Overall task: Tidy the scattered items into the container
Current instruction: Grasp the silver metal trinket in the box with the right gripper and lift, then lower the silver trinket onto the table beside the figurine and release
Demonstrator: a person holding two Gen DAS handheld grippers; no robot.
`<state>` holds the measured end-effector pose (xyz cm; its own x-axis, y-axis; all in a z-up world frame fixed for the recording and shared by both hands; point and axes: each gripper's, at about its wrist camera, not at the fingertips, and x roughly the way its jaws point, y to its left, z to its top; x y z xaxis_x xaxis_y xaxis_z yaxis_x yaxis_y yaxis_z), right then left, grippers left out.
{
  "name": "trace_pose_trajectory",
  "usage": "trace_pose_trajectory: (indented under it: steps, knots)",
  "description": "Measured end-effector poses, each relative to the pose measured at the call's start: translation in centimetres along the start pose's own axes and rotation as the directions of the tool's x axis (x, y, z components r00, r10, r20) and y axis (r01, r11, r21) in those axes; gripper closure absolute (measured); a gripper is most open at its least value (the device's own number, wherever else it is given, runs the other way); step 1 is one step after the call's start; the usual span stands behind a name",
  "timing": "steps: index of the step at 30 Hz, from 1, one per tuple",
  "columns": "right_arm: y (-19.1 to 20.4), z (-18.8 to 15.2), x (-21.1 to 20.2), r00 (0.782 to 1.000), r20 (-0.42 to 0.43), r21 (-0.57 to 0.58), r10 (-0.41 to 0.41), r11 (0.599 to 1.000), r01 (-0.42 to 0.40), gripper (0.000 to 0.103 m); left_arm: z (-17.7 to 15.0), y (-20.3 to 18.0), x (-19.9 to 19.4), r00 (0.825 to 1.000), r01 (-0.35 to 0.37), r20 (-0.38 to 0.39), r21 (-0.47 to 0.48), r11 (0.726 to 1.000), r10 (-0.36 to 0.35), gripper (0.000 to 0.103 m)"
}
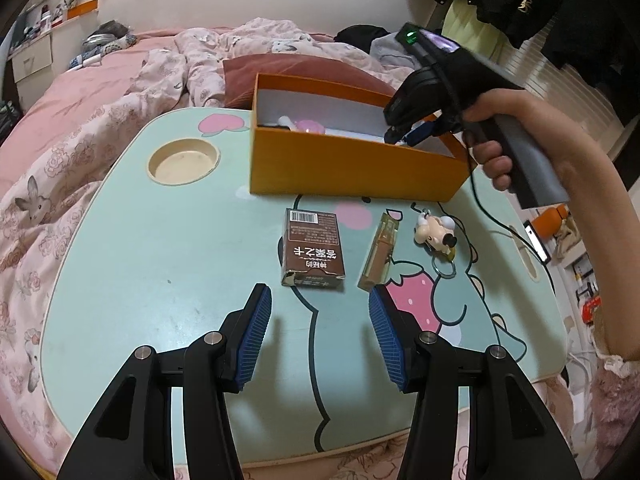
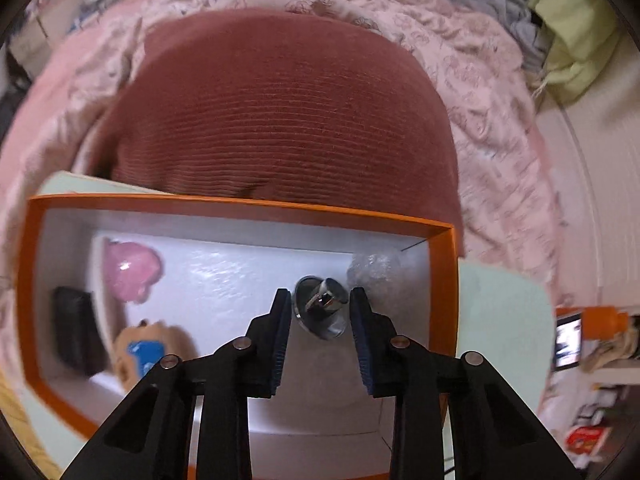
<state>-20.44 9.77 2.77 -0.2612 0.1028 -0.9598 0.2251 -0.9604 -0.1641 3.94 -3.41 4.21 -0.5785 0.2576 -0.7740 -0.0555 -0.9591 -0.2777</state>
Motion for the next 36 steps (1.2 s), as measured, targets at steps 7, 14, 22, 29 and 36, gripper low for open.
trace_pose_trajectory:
  steps: [7, 14, 22, 29, 36]
  knots:
    - [2.1, -0.6, 0.6, 0.995, 0.018, -0.109, -0.103, 0.989, 0.104, 0.077, -0.1, -0.6, 0.0, 1.000, 0.014, -0.004, 0.008, 1.000, -0.014, 0.051]
    - [0.2, -1.1, -0.8, 0.991, 0.114, -0.021, 0.069, 0.998, -0.067, 0.077, -0.1, -0.7, 0.1, 1.000, 0.013, -0.011, 0.006, 1.000, -0.013, 0.051]
    - [-1.3, -6.3, -8.5, 0.900, 0.331, -0.012, 0.284, 0.955, -0.296, 0.077, 0.0, -0.6, 0.0, 1.000, 0.008, -0.013, -0.002, 1.000, -0.008, 0.051]
    - [-3.0, -14.1, -9.6, 0.871, 0.359, -0.038, 0.335, 0.938, -0.345, 0.077, -0.1, -1.0, 0.1, 1.000, 0.012, -0.015, 0.009, 1.000, -0.012, 0.051]
    - [-4.9, -18.0, -5.7, 0.890, 0.295, 0.026, 0.349, 0.928, -0.372, 0.076, -0.3, -2.0, 0.2, 0.999, 0.021, -0.026, 0.027, 0.999, -0.021, 0.051]
